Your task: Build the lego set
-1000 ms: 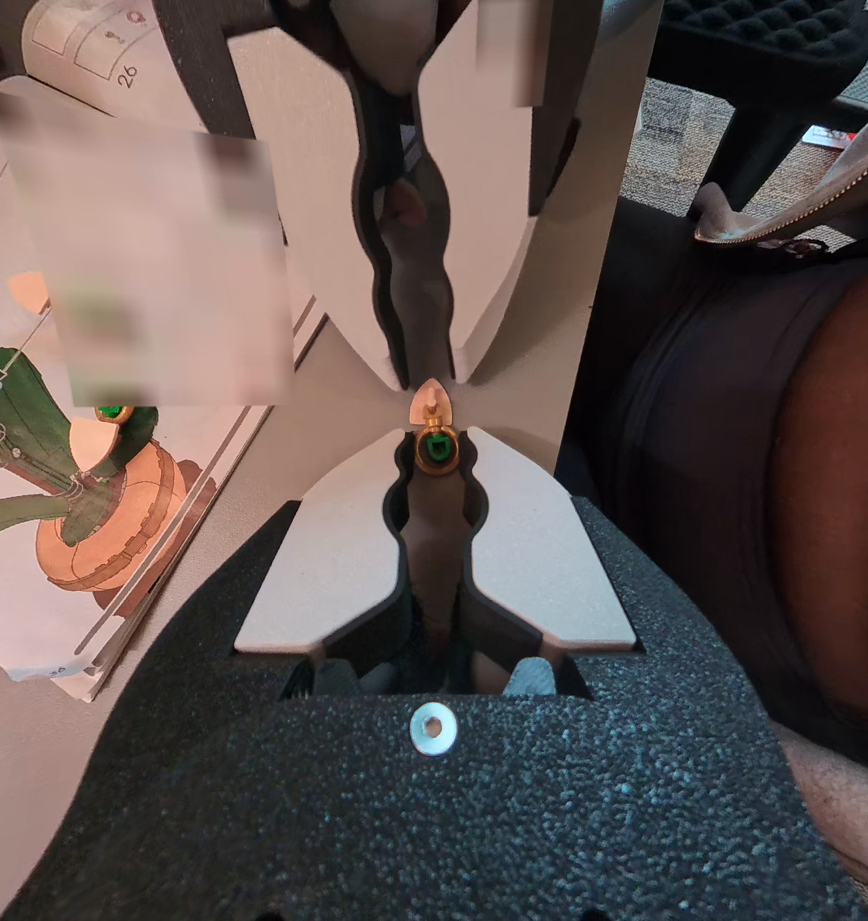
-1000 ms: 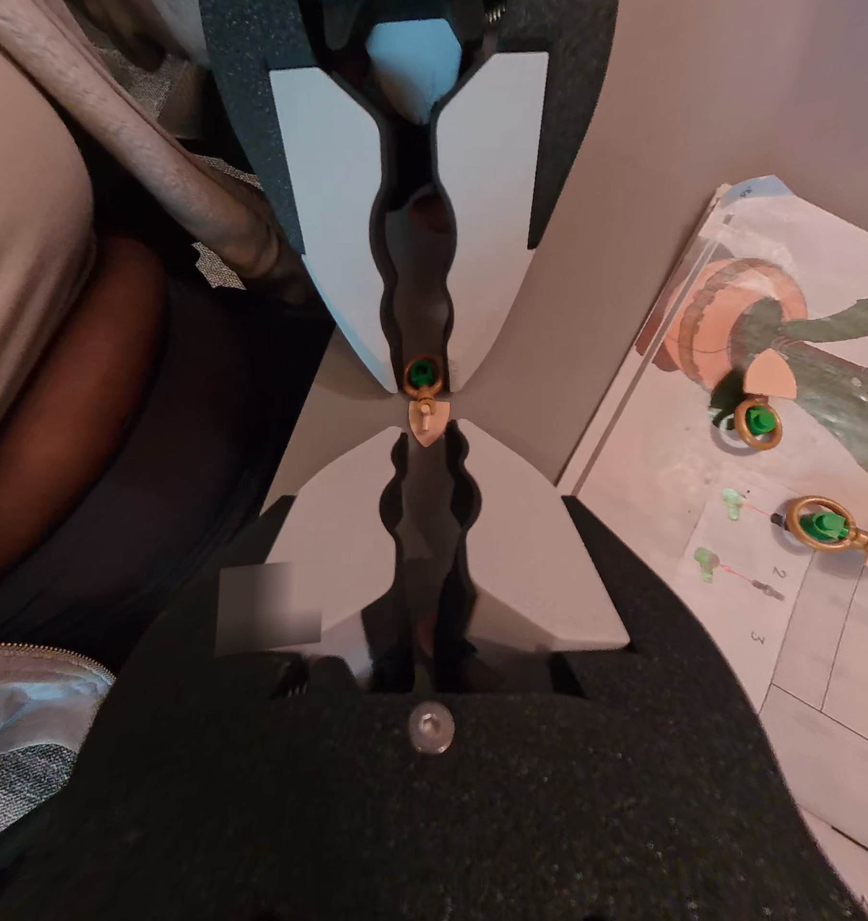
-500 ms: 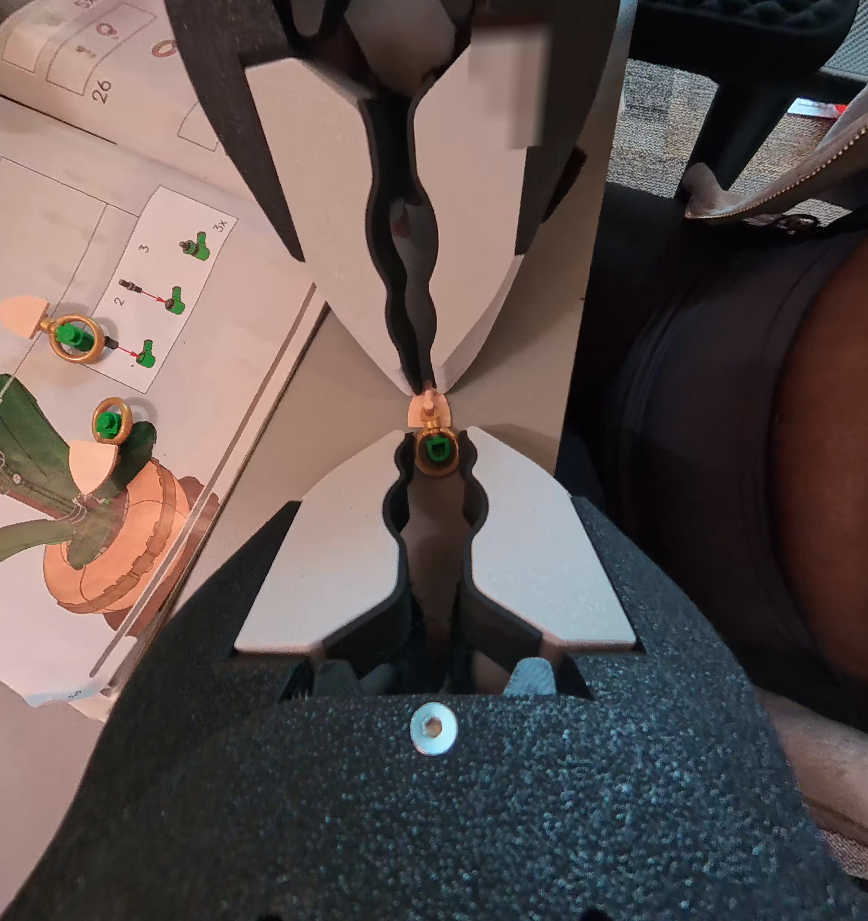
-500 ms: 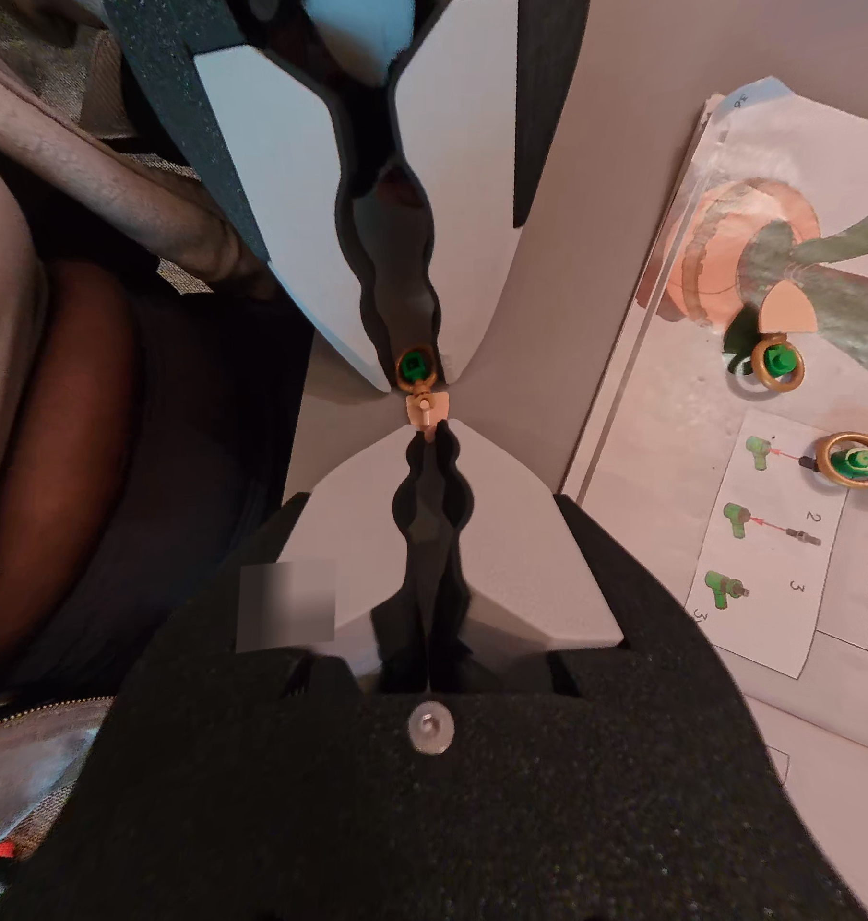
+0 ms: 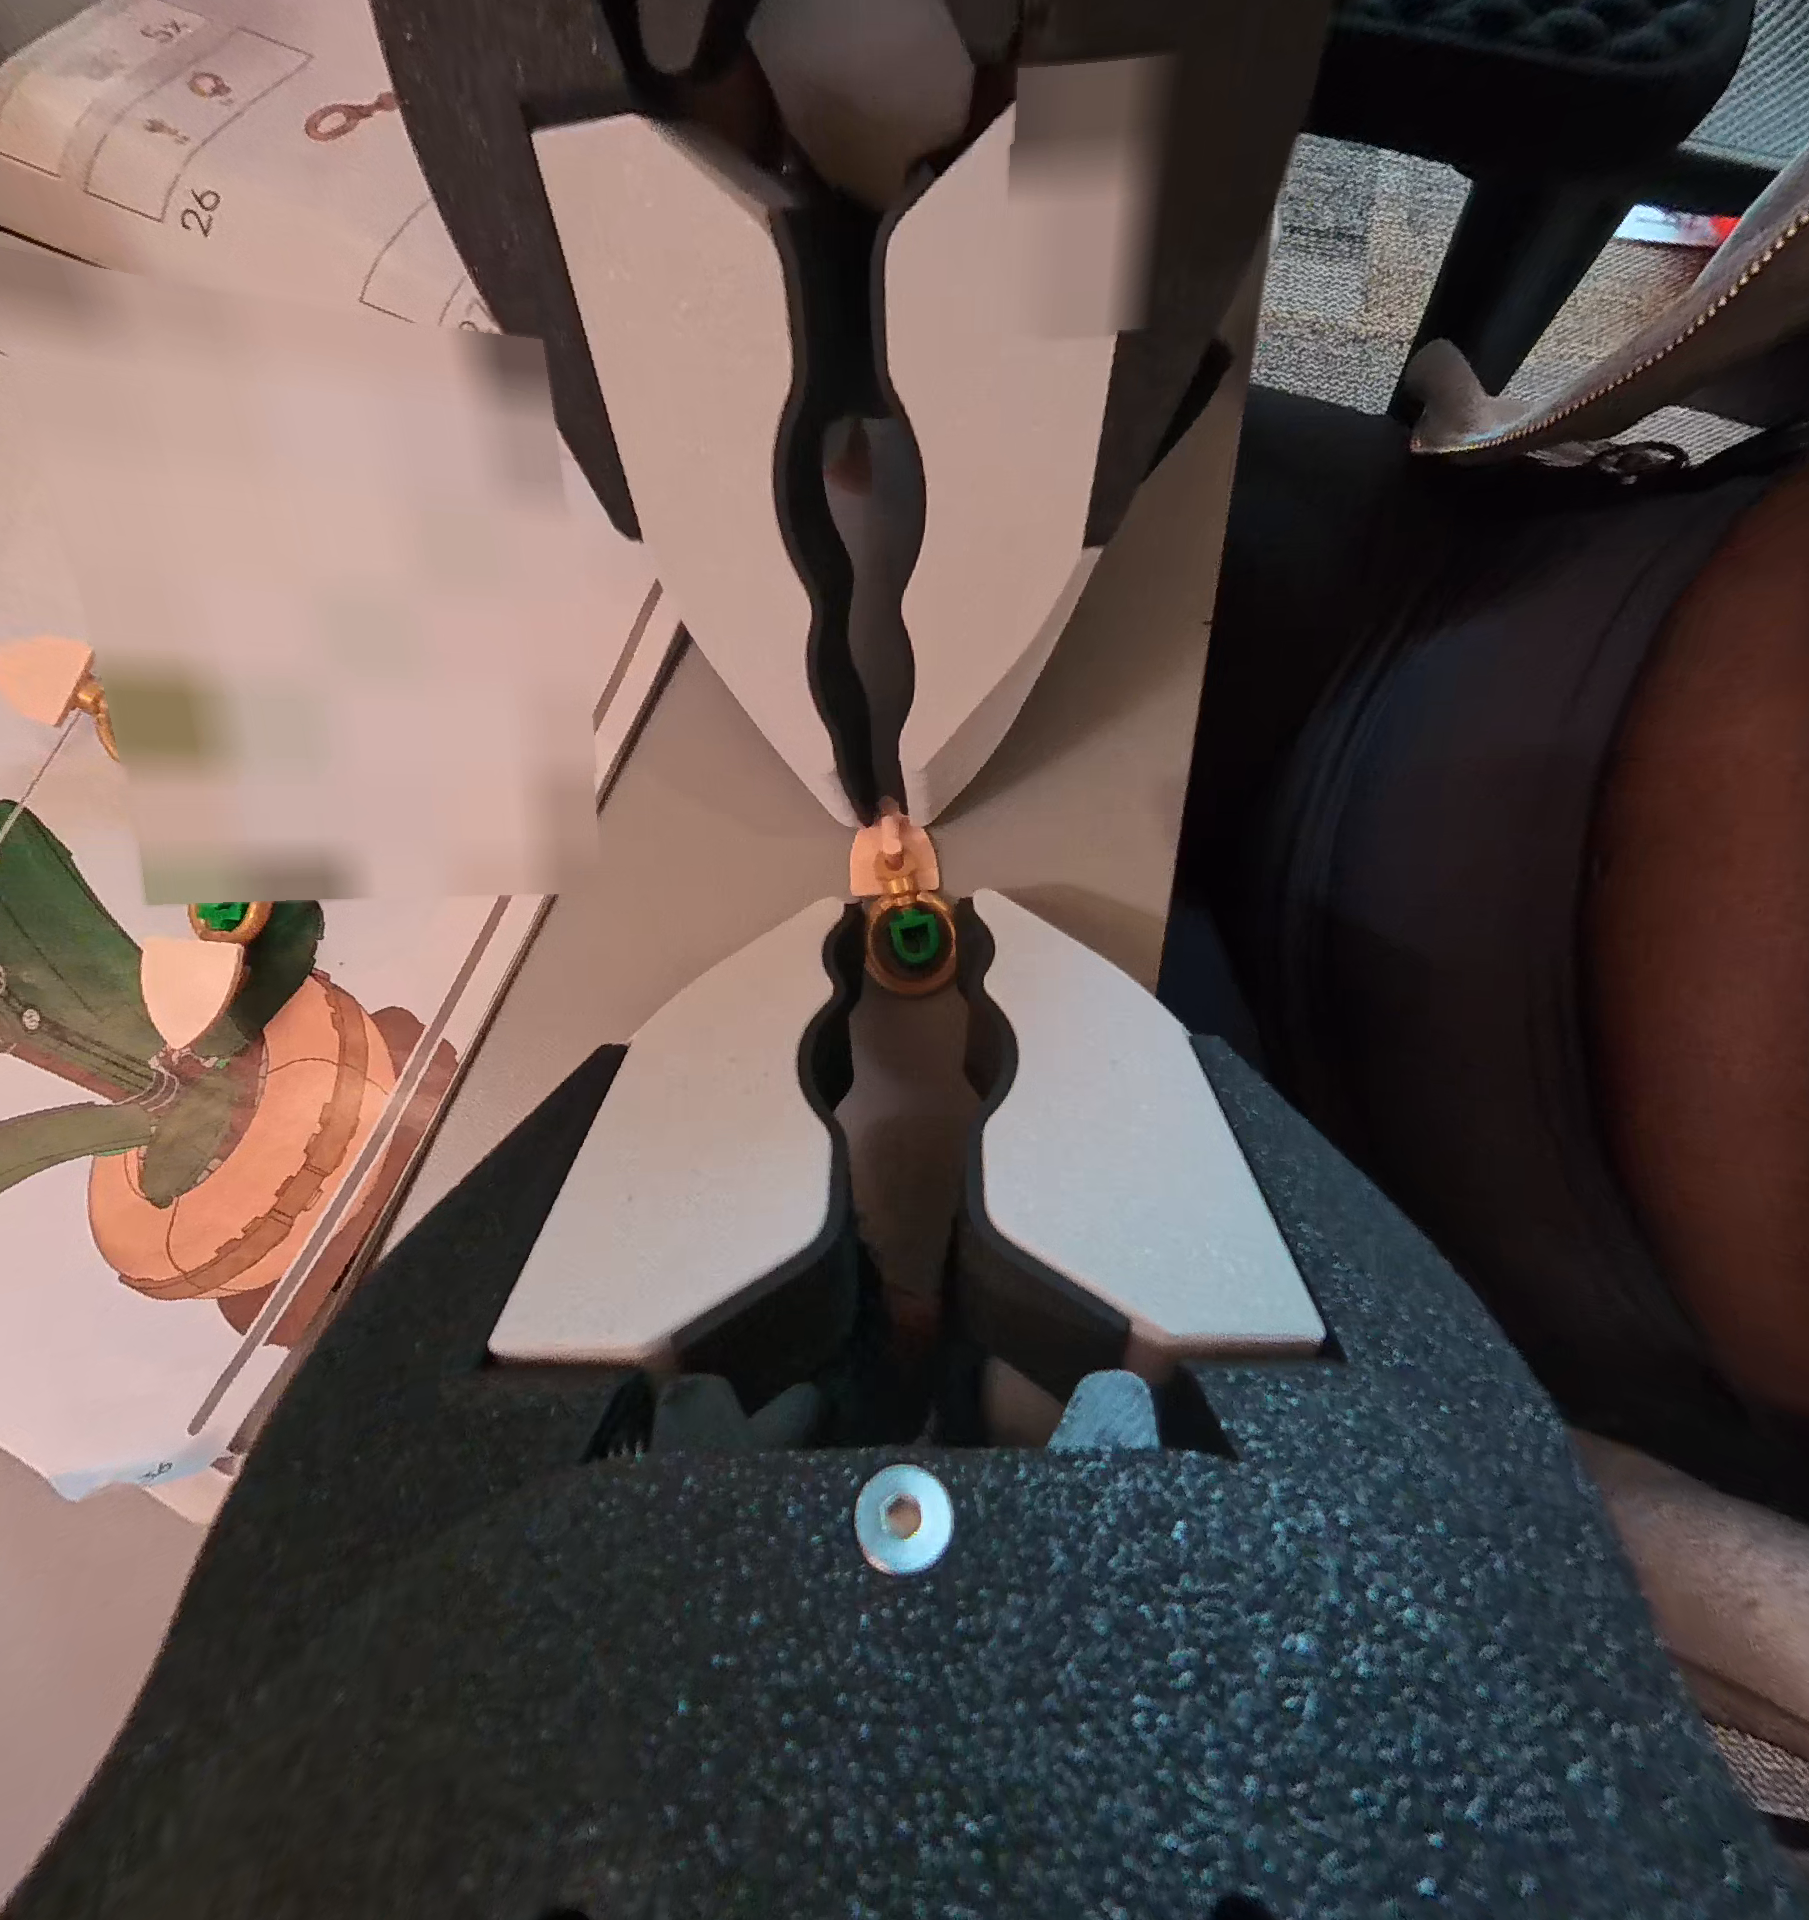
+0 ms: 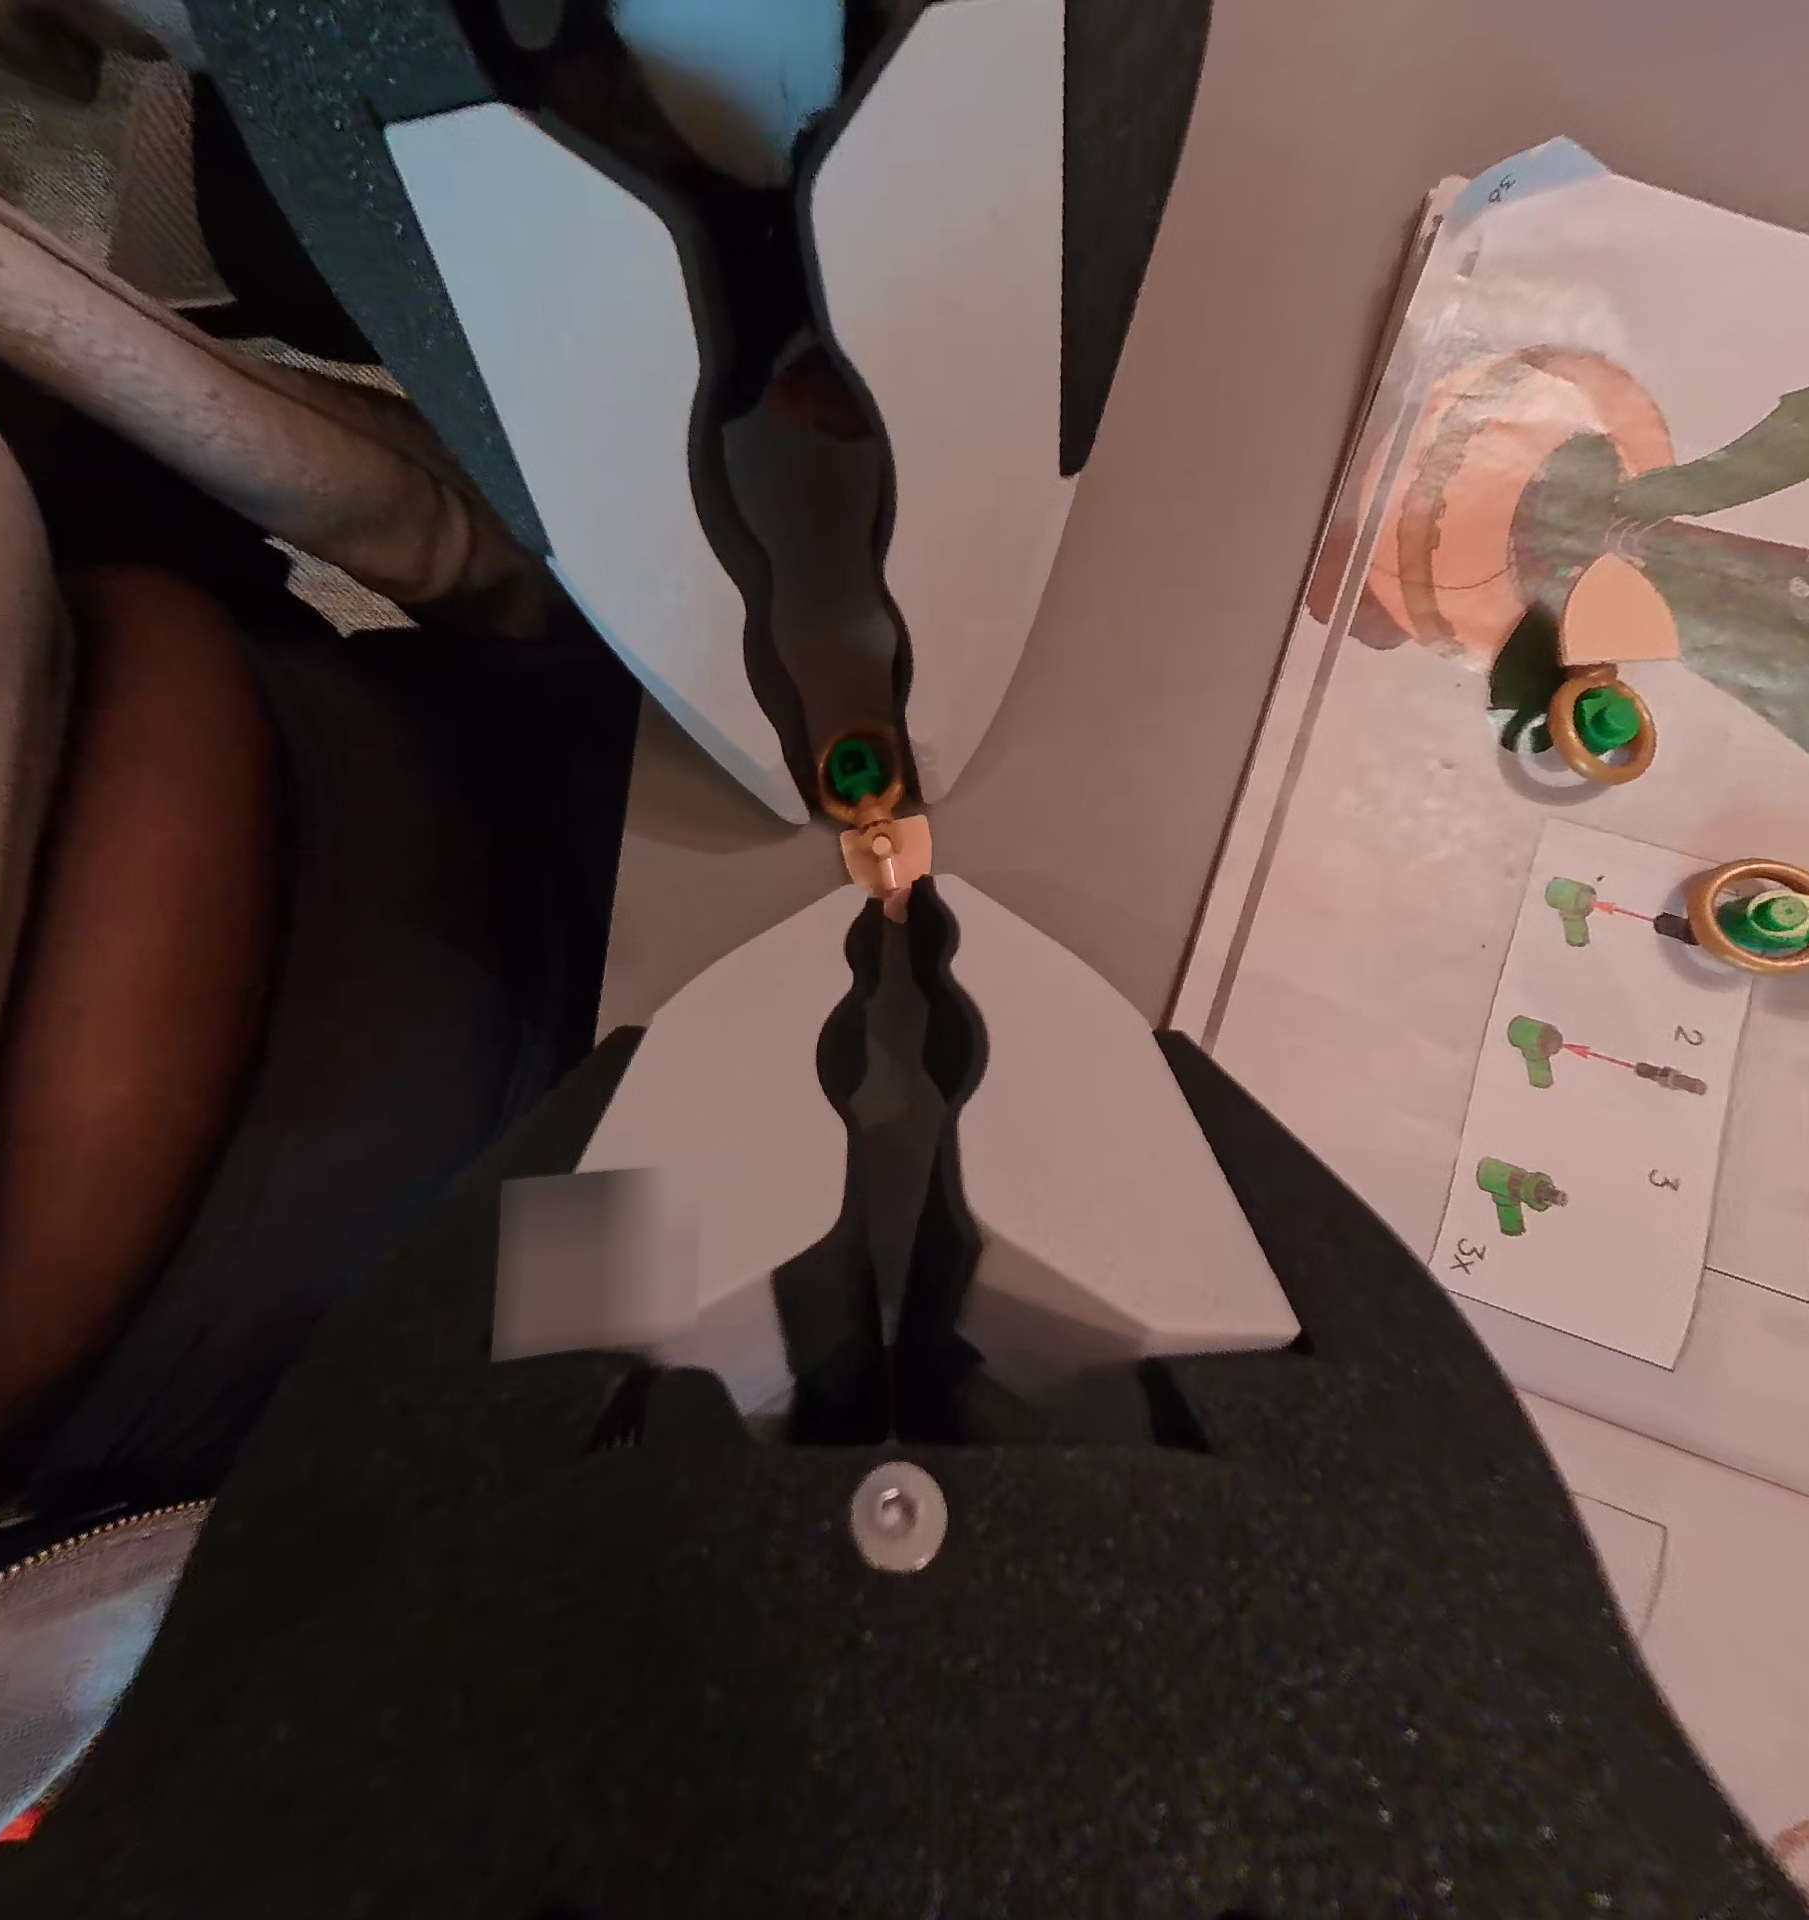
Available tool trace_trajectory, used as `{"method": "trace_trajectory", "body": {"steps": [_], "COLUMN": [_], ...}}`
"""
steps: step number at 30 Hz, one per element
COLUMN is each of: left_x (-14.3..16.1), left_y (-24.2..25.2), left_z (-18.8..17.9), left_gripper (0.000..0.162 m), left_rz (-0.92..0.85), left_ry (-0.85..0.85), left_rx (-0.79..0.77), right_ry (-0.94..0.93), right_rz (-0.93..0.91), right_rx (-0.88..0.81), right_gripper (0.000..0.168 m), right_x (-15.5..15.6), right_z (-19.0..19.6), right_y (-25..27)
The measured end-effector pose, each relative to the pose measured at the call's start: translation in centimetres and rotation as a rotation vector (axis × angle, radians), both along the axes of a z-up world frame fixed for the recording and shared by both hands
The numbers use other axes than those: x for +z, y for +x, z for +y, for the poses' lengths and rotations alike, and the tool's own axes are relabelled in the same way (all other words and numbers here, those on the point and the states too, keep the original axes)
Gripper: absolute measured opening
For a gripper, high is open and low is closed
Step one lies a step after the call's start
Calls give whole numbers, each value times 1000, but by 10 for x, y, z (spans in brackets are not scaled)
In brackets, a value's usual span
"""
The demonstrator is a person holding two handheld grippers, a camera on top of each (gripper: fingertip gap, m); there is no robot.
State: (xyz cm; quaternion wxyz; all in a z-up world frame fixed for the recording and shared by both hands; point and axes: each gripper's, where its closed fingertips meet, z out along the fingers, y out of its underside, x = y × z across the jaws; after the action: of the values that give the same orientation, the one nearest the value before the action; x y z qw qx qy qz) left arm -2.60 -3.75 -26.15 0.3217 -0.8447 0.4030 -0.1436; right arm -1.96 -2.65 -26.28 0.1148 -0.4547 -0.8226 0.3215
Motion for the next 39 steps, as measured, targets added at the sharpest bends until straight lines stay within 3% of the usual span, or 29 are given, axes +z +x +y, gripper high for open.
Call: {"method": "trace_trajectory", "body": {"steps": [35,39], "left_x": [1,1], "left_y": [5,8], "left_z": [6,8], "left_gripper": [12,4], "left_rz": [-56,-63], "left_ry": [26,58], "left_rx": [-100,-80], "right_ry": [-26,-52], "right_rz": [3,4], "right_rx": [51,62], "right_gripper": [10,2], "right_x": [-1,-1], "right_z": [-1,-2], "right_y": [-2,-2]}}
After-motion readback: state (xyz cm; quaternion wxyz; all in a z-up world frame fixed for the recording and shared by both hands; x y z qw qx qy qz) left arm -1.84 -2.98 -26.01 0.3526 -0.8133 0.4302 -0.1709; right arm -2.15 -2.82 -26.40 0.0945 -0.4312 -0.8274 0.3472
